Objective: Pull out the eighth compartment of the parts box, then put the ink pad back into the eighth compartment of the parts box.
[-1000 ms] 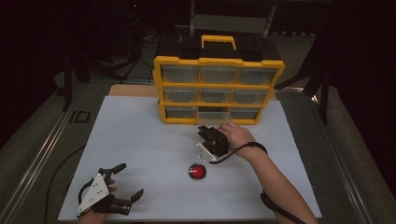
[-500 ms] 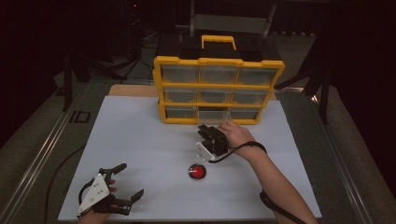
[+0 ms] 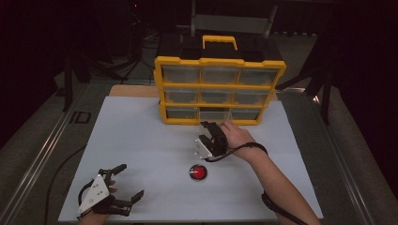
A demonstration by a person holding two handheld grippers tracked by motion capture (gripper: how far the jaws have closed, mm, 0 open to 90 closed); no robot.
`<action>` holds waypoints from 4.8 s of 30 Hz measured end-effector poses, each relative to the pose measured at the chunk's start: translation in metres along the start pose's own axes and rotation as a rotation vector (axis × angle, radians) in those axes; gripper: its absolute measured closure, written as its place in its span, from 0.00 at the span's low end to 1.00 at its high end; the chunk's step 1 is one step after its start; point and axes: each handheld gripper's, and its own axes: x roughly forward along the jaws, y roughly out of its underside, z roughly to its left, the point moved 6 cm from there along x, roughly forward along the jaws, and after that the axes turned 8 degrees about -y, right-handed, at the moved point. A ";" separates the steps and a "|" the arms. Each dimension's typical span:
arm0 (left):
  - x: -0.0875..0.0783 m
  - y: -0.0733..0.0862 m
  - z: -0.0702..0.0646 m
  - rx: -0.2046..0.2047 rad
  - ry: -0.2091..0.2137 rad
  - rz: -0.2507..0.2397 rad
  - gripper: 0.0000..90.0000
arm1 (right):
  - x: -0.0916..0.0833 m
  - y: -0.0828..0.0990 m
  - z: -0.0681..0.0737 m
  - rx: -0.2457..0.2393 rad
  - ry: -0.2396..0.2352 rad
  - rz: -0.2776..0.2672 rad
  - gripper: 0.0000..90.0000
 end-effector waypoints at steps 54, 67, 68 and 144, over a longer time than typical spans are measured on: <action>0.001 0.000 0.000 -0.002 -0.002 0.002 0.00 | -0.066 0.040 -0.030 0.931 -0.123 -0.299 0.11; 0.002 0.000 -0.002 0.006 -0.002 0.007 0.00 | -0.087 0.054 -0.014 0.949 -0.098 -0.314 0.11; 0.003 0.000 -0.002 0.006 -0.002 0.007 0.00 | -0.089 0.055 -0.012 0.949 -0.097 -0.318 0.11; 0.014 -0.005 0.002 -0.071 0.017 0.028 0.00 | -0.145 0.107 0.083 1.105 -0.046 -0.386 0.11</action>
